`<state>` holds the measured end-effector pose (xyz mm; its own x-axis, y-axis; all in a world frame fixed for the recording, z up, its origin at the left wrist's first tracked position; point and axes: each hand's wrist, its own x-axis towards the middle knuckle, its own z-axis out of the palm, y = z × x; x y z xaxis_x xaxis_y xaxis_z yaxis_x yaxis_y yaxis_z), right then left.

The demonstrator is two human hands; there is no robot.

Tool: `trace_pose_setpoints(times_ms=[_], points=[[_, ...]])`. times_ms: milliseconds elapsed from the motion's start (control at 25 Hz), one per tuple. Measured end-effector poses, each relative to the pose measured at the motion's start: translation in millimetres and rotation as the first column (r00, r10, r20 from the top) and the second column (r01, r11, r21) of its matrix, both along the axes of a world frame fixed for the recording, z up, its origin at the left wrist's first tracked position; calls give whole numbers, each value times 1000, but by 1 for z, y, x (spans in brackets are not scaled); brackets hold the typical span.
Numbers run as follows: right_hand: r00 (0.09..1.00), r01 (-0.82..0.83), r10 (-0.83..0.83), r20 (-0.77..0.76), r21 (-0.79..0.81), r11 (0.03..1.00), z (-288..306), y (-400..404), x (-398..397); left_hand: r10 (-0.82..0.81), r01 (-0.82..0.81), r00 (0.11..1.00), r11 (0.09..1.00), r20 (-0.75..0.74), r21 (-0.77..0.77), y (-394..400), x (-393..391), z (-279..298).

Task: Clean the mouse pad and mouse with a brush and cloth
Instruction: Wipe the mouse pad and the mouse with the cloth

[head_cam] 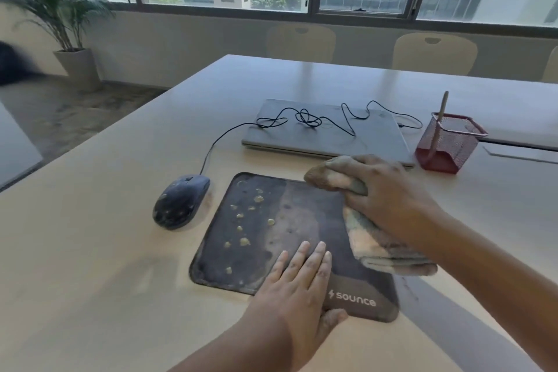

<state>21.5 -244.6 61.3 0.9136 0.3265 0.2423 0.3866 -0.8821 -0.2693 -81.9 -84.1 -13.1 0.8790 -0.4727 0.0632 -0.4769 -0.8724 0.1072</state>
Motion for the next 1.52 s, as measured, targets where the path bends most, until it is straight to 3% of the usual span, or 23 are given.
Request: trace_pose_setpoints(times_ms=[80,200,440,600,720,840,1000,1040,1120,1200,1320,1360,1400,1440,1520], points=[[999,-54,54,-8,-43,998,-7,27,10,83,-82,994,996,-67,17,15,-12,5],[994,-105,103,-24,-99,990,-14,60,25,121,-119,992,991,-25,67,29,-20,-1],[989,-110,101,-106,-83,990,-24,98,54,-104,103,995,991,1,82,37,-17,-3],[976,-111,45,-214,-312,943,-48,113,50,-172,175,984,979,-34,102,49,-13,-1],[987,-70,26,-159,-281,957,-44,119,47,-232,241,967,967,-103,85,57,-9,3],[986,-144,108,-129,-314,939,-43,123,32,-228,248,966,951,-125,185,60,-7,-4],[939,-305,247,-240,-246,920,-43,109,16,-260,274,960,947,-101,167,66,-11,-5],[929,-324,263,-259,-233,917,-41,106,16,-248,268,957,955,-153,128,66,-11,0],[928,-334,270,-255,-253,908,-41,105,18,-295,300,953,950,-63,85,65,-6,2],[936,-329,277,-215,-268,905,-45,105,17,-457,446,878,889,145,104,63,-4,-10],[936,-325,287,-206,-187,927,-49,102,13,-394,434,885,891,248,-132,84,-9,2],[936,-317,281,-212,-164,934,-50,101,12,-358,403,909,886,213,-229,94,-9,7],[938,-309,273,-211,-157,938,-50,101,12,-322,381,914,892,249,-244,107,-6,10],[943,-298,265,-203,-159,941,-51,101,11,-229,303,934,914,274,-270,124,-2,12],[955,-273,244,-171,-177,945,-53,103,10,3,50,989,934,148,-354,152,10,15]])
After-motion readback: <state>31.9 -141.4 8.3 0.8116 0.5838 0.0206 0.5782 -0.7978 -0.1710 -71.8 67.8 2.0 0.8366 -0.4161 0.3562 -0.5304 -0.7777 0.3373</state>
